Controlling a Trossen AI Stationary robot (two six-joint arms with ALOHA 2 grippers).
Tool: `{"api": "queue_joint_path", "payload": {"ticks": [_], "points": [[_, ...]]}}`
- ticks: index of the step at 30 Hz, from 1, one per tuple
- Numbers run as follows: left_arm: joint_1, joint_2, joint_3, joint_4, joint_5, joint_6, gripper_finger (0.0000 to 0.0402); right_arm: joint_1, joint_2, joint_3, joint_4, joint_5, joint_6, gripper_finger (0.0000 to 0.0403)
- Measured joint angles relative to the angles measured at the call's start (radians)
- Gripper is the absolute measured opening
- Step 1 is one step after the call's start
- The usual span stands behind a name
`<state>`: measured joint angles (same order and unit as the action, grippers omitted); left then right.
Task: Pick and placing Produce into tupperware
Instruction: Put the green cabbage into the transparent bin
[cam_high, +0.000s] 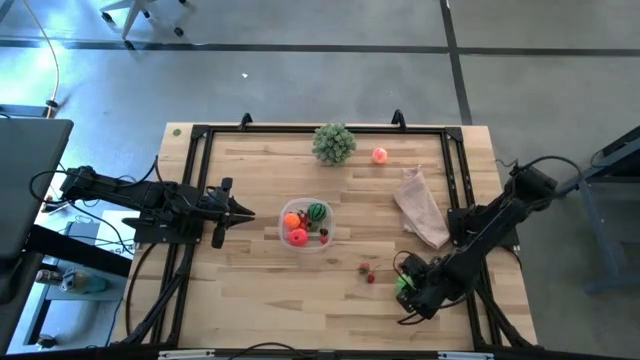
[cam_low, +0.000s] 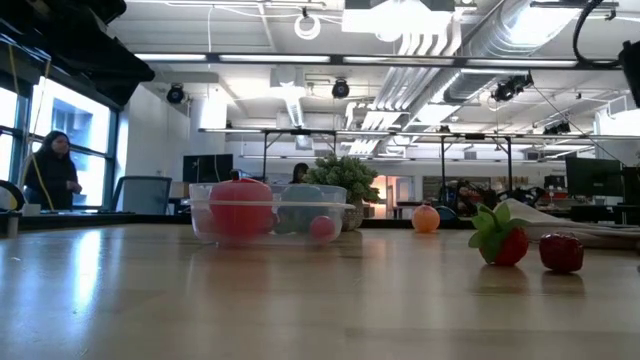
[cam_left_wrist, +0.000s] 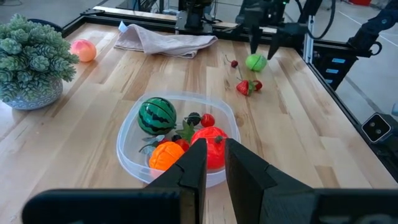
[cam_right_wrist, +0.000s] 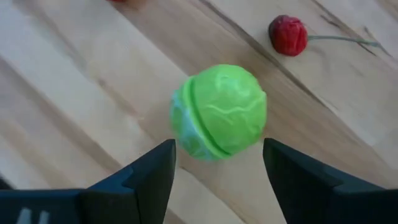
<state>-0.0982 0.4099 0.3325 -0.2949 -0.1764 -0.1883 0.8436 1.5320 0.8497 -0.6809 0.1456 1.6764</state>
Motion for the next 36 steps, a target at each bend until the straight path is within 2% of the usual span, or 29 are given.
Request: {"api": "queue_joint_path", "payload": {"ticks": [18, 36], "points": [[0.0, 0.0, 0.0, 0.0, 0.0, 0.0, 0.0046, -0.079, 0.087, 0.0, 0.064, -0.015, -0.108, 0.0235], [0.0, 0.0, 0.0, 0.0, 0.0, 0.0, 0.0046, -0.173, 0.089, 0.0, 0.095, 0.038, -0.158, 0.0234]]}}
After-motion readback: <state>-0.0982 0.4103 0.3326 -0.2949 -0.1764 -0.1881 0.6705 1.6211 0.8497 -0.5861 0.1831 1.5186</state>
